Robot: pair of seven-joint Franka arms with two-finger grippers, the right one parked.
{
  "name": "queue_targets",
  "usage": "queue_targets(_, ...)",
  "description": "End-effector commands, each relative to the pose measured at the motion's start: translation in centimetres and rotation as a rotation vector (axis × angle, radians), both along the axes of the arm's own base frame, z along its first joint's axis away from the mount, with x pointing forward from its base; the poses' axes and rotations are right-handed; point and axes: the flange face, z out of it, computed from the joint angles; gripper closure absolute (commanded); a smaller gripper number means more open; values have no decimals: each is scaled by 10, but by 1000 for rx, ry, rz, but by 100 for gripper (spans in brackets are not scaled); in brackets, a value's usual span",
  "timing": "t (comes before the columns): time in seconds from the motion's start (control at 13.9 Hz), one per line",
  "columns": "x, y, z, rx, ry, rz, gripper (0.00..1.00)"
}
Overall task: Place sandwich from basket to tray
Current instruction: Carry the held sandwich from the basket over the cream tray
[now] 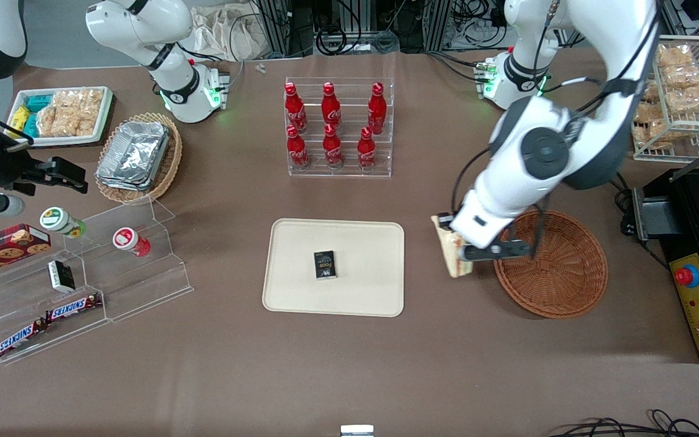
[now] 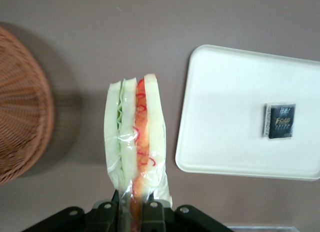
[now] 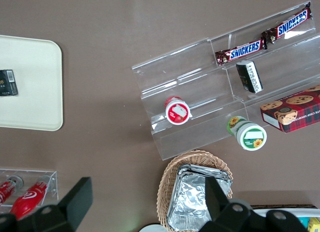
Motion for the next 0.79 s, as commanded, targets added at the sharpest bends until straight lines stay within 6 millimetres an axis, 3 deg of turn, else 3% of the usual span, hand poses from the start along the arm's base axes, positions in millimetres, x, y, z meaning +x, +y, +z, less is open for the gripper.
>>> queue_targets(0.0, 4, -34, -35, -17, -34, -89, 100)
queue_targets(0.14, -8, -72, -53, -33, -43, -154, 100)
queue_targets(0.43, -3, -113, -102, 4, -42, -141, 100)
queue_targets(0.72, -3, -119, -144, 70, -52, -139, 100)
